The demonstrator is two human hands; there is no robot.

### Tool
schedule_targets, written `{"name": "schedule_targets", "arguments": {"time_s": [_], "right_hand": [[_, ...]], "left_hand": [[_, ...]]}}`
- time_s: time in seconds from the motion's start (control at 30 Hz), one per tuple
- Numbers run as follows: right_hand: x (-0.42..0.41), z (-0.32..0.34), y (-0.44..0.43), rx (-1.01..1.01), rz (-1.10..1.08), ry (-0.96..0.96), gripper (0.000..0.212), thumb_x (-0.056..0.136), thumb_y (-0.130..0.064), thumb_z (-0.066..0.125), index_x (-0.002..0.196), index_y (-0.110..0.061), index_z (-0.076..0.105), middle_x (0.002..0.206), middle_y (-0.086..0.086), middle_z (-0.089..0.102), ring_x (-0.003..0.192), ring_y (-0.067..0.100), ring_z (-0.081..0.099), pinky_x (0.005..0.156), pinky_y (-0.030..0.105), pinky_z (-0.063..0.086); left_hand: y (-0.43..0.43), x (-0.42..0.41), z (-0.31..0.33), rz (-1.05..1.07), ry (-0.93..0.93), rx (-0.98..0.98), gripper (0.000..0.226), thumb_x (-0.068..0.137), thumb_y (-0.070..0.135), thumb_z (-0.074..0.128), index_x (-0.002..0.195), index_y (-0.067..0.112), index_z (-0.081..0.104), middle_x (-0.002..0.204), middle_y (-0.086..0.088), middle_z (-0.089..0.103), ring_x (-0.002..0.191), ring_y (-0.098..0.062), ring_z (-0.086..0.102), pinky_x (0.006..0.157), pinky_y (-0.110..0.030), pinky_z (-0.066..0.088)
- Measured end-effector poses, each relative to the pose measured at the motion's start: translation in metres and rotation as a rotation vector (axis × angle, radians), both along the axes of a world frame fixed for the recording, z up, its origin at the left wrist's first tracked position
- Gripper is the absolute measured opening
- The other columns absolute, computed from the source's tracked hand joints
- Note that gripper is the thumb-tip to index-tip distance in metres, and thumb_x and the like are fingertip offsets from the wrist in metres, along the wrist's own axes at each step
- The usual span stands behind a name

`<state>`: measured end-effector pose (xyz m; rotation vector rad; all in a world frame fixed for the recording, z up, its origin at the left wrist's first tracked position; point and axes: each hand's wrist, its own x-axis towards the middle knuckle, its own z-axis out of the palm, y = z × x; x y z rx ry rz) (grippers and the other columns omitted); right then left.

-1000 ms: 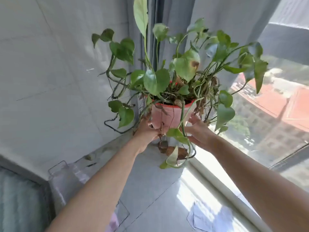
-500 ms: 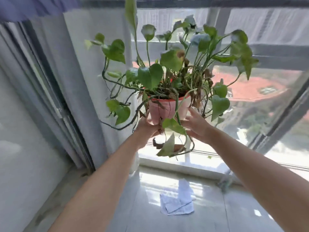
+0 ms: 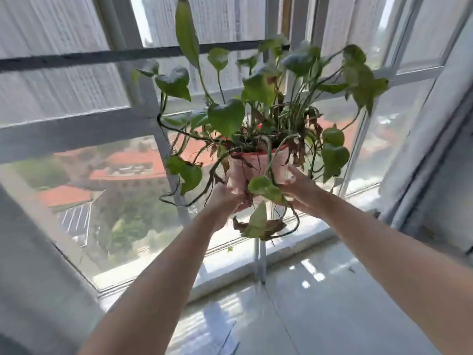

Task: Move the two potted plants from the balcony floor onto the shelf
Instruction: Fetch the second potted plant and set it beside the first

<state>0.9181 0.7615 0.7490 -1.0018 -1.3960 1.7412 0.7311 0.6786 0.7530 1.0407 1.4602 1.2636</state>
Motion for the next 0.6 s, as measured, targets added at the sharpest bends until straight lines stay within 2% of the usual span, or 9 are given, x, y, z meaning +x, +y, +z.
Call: {"name": "schedule_targets", "arguments": {"time_s": [0.07,0.13,0.17,0.23,0.3,0.37,0.4,0.47,0.6], "right_hand": [[0.045,0.005,0.019,0.003,-0.06,0.011,0.158,0.013,-0.029,0.098,0.15,-0.032,0.02,0.087,-0.004,0.068,0.092,0.021,0.07,0.08,0.045,0.056],[0.09,0.01,0.038,0.019,-0.088,0.015,0.155,0.017,-0.027,0.097,0.15,-0.03,0.017,0.076,-0.006,0.077,0.082,0.017,0.075,0.067,0.038,0.061],[0.117,0.014,0.049,0.033,-0.116,0.005,0.153,0.021,-0.024,0.096,0.151,-0.028,0.016,0.069,-0.01,0.077,0.076,0.012,0.076,0.058,0.031,0.06],[0.168,0.021,0.07,0.038,-0.159,-0.016,0.14,0.036,-0.014,0.089,0.152,-0.024,0.013,0.063,-0.012,0.075,0.067,0.005,0.074,0.05,0.022,0.057],[0.223,0.028,0.096,0.058,-0.216,-0.035,0.122,0.05,-0.004,0.082,0.152,-0.022,0.016,0.063,-0.003,0.075,0.065,0.004,0.074,0.051,0.022,0.057],[0.26,0.031,0.115,0.069,-0.261,-0.034,0.106,0.064,0.002,0.077,0.151,-0.021,0.021,0.07,0.0,0.073,0.066,0.004,0.074,0.056,0.024,0.058],[0.283,0.032,0.127,0.071,-0.289,-0.036,0.1,0.069,0.002,0.075,0.15,-0.023,0.022,0.072,0.0,0.074,0.067,0.004,0.074,0.057,0.024,0.058],[0.324,0.036,0.149,0.067,-0.337,-0.013,0.091,0.077,0.006,0.069,0.149,-0.024,0.022,0.066,-0.003,0.077,0.066,0.005,0.074,0.051,0.022,0.057],[0.4,0.039,0.191,0.035,-0.506,0.011,0.089,0.081,0.006,0.067,0.15,-0.025,0.021,0.07,-0.004,0.075,0.06,0.01,0.074,0.046,0.028,0.058]], "left_hand": [[0.03,0.042,0.008,-0.059,0.007,0.004,0.025,0.076,-0.006,0.071,0.096,0.002,0.057,0.111,-0.026,0.062,0.084,-0.029,0.065,0.056,-0.018,0.053],[0.059,0.084,0.011,-0.133,-0.001,0.029,0.024,0.078,-0.009,0.068,0.084,0.012,0.058,0.103,-0.024,0.063,0.066,-0.016,0.063,0.043,-0.011,0.046],[0.075,0.109,0.014,-0.18,-0.023,0.033,0.029,0.079,-0.01,0.067,0.08,0.017,0.057,0.098,-0.021,0.063,0.061,-0.012,0.062,0.042,-0.011,0.046],[0.107,0.157,0.018,-0.241,-0.042,0.042,0.03,0.079,-0.01,0.066,0.077,0.019,0.057,0.092,-0.016,0.062,0.056,-0.008,0.064,0.044,-0.01,0.048],[0.143,0.211,0.022,-0.301,-0.055,0.05,0.031,0.079,-0.007,0.068,0.077,0.022,0.056,0.088,-0.013,0.063,0.05,-0.005,0.065,0.044,-0.009,0.047],[0.172,0.247,0.026,-0.331,-0.088,0.074,0.038,0.08,-0.009,0.066,0.092,0.027,0.055,0.086,-0.011,0.062,0.049,-0.004,0.067,0.044,-0.01,0.047],[0.188,0.27,0.027,-0.338,-0.097,0.078,0.043,0.082,-0.01,0.063,0.111,0.021,0.055,0.084,-0.009,0.061,0.046,-0.001,0.066,0.042,-0.009,0.046],[0.217,0.313,0.032,-0.355,-0.088,0.081,0.061,0.084,-0.012,0.058,0.138,0.007,0.04,0.079,-0.006,0.06,0.042,0.002,0.063,0.039,-0.008,0.044],[0.273,0.391,0.038,-0.478,-0.098,0.088,0.074,0.083,-0.013,0.057,0.147,0.006,0.027,0.062,-0.005,0.063,0.034,0.0,0.057,0.034,-0.009,0.04]]}}
